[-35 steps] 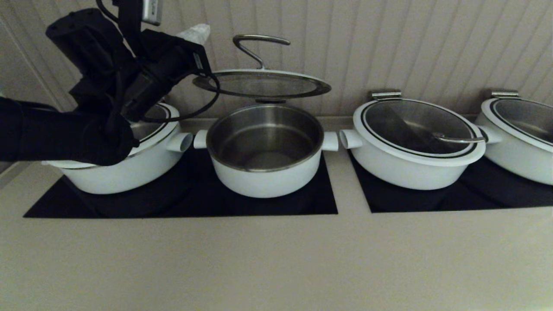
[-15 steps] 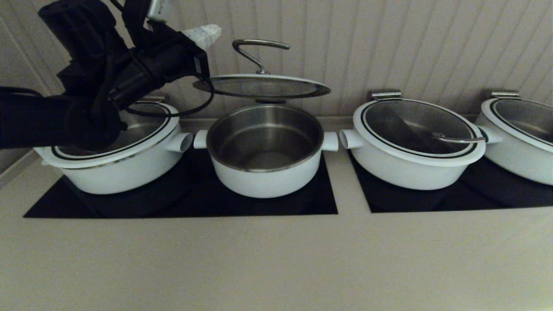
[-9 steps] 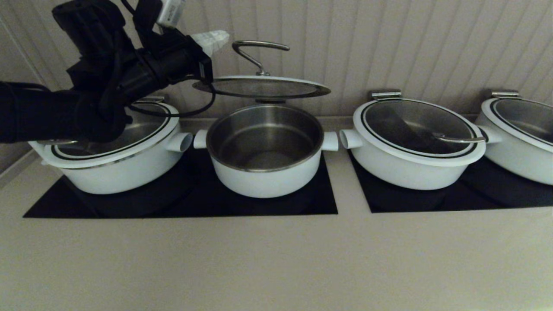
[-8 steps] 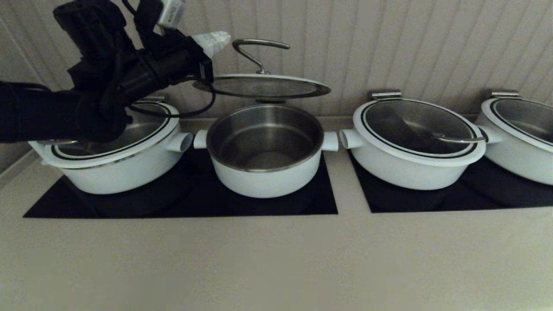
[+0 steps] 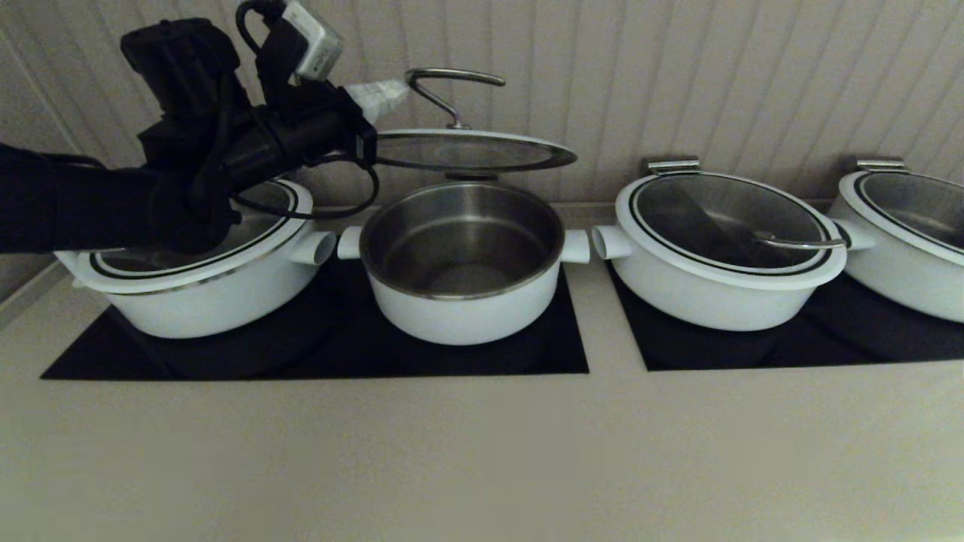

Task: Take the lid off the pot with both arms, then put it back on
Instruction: Close the pot lid

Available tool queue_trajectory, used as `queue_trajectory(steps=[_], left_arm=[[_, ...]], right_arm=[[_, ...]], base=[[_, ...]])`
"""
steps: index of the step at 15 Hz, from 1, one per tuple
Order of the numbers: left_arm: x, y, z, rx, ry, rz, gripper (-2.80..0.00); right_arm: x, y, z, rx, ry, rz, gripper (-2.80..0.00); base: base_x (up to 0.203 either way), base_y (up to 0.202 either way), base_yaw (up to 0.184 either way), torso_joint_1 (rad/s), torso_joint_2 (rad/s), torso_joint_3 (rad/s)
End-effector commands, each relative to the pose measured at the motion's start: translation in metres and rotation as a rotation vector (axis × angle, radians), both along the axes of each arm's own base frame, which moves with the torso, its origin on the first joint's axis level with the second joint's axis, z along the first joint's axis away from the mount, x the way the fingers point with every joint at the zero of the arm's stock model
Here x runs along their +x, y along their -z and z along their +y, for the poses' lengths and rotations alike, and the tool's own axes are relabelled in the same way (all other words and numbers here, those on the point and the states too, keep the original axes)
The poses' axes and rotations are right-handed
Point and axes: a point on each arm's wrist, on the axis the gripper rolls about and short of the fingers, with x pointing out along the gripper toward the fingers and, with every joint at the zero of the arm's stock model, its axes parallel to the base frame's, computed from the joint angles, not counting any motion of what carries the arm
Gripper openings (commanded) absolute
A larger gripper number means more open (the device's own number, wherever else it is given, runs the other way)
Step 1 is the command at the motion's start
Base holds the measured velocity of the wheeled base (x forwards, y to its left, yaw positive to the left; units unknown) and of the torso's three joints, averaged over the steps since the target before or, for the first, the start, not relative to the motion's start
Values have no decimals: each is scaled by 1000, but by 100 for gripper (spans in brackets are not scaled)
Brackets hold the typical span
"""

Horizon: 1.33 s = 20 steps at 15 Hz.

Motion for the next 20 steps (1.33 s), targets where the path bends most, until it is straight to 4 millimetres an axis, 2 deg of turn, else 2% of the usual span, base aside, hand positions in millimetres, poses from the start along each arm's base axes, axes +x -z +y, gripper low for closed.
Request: queue_trajectory(steps=[1, 10, 20], left_arm=[[8, 7, 8, 7, -23, 11, -280], [13, 21, 12, 26, -38, 37, -280], [-6, 40, 15, 78, -16, 67, -280]], right_arm=[[0, 0, 0, -1, -1, 1, -280], [0, 0, 0, -1, -1, 1, -280], [0, 0, 0, -1, -1, 1, -280]], base=[[0, 0, 0, 0, 0, 0], [0, 0, 0, 0, 0, 0], [0, 0, 0, 0, 0, 0]])
